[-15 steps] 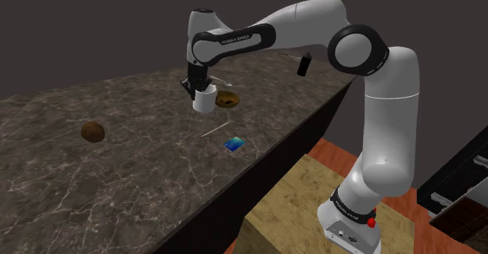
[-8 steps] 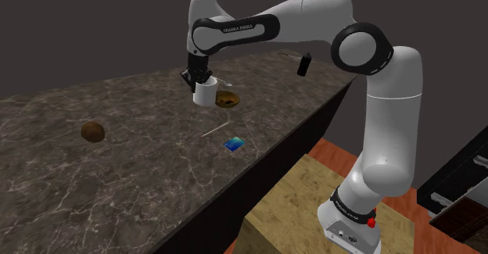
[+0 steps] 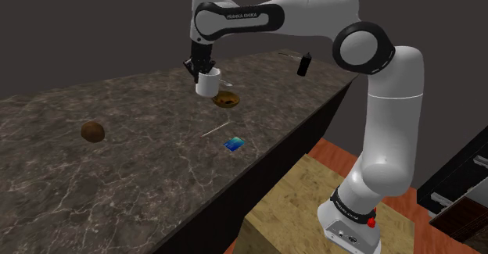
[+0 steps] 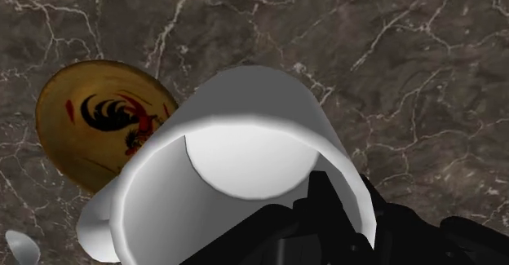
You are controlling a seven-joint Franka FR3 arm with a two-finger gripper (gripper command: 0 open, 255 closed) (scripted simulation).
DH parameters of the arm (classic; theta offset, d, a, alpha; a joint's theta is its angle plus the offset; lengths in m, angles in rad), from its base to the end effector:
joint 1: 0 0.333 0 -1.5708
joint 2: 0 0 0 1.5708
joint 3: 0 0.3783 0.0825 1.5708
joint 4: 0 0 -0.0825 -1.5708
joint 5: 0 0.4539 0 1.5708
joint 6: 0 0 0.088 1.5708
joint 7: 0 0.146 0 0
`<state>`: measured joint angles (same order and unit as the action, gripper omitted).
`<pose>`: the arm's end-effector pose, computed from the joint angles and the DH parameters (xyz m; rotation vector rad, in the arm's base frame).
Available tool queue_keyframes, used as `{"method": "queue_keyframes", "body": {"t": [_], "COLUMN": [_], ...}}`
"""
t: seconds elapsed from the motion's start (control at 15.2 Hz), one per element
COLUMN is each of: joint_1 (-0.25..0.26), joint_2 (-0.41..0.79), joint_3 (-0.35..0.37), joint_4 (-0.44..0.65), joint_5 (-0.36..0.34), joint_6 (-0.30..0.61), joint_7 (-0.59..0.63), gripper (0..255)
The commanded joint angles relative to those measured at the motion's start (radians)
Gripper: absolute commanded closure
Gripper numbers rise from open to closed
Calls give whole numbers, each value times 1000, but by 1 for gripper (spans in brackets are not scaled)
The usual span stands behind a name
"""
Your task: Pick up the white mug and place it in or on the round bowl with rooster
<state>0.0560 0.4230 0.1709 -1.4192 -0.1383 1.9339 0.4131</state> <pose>0.7778 0.1429 0.4685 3.0980 -0.2509 0.1752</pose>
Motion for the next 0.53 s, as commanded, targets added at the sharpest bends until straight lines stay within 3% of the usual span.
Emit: {"method": "queue_keyframes", "body": {"t": [0.0,0.46], "joint_1": [-26,-130], "joint_2": [-10,-1], "joint_3": [-7,-42], "joint_4": [-7,37], "joint_5": [8,38], "joint_6": [-2,-26], "joint_7": [-35,-183], "gripper": [255,255]}}
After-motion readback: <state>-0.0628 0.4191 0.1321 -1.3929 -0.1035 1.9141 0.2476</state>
